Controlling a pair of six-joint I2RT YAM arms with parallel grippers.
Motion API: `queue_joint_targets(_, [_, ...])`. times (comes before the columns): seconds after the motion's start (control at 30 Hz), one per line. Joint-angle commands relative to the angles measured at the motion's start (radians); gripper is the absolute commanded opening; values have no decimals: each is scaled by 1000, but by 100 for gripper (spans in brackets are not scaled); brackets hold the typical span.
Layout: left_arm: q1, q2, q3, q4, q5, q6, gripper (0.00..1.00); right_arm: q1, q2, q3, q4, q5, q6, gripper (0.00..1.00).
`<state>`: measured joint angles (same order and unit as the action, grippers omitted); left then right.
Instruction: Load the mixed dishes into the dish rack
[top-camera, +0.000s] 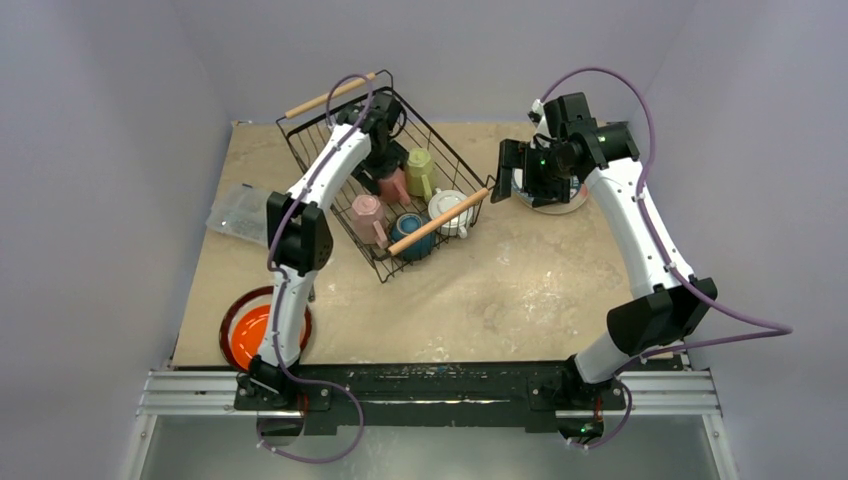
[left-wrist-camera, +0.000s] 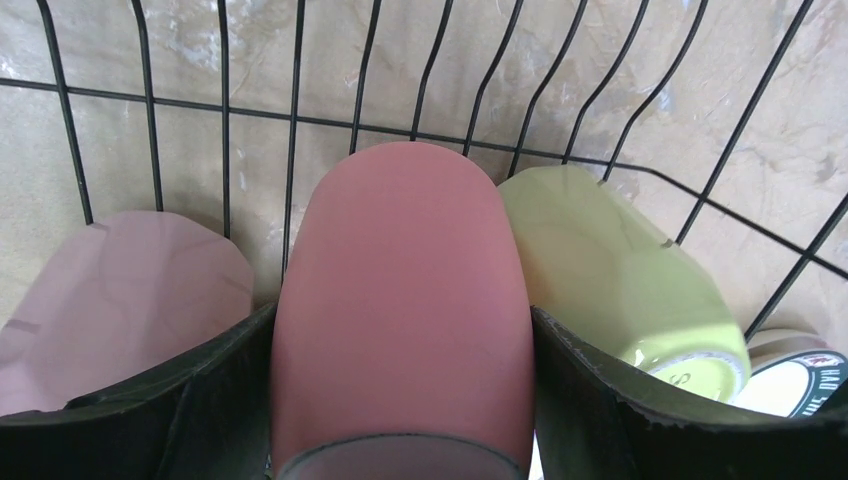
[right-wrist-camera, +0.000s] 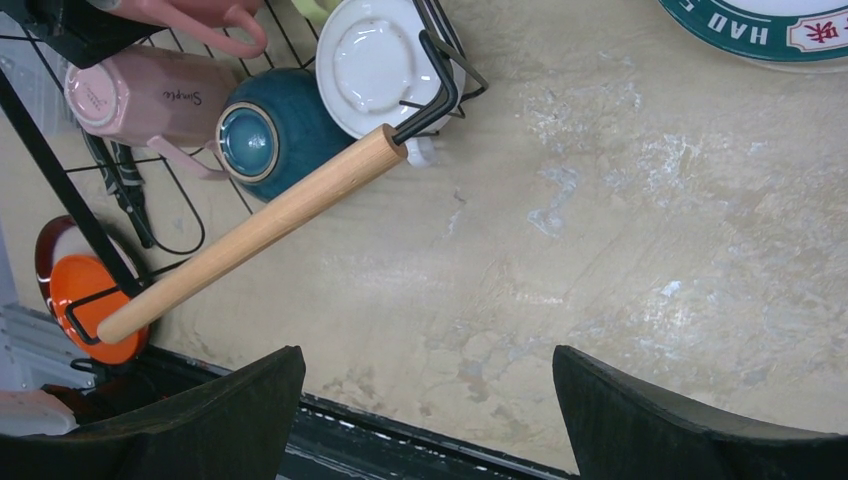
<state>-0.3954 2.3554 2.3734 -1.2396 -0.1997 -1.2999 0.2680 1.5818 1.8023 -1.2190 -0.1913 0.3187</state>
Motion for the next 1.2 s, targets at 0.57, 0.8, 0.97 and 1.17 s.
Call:
queue_joint_targets(0.57, [-42,-63,-26,34,54,63,87,0,-44,-12,13,18,-21,96])
queue_joint_targets(0.8, [-49,-88,-44,54,57,115,100,0,-66,-28,14,17,-20,96])
queue_joint_targets(0.97, [-53,-125,-50,81,53,171,100,0,-77,-32,15,16,-18,96])
queue_joint_targets(1.17, [-53,-180,-10,79,84,267,99,0,-88,-33,17,10,-15,96])
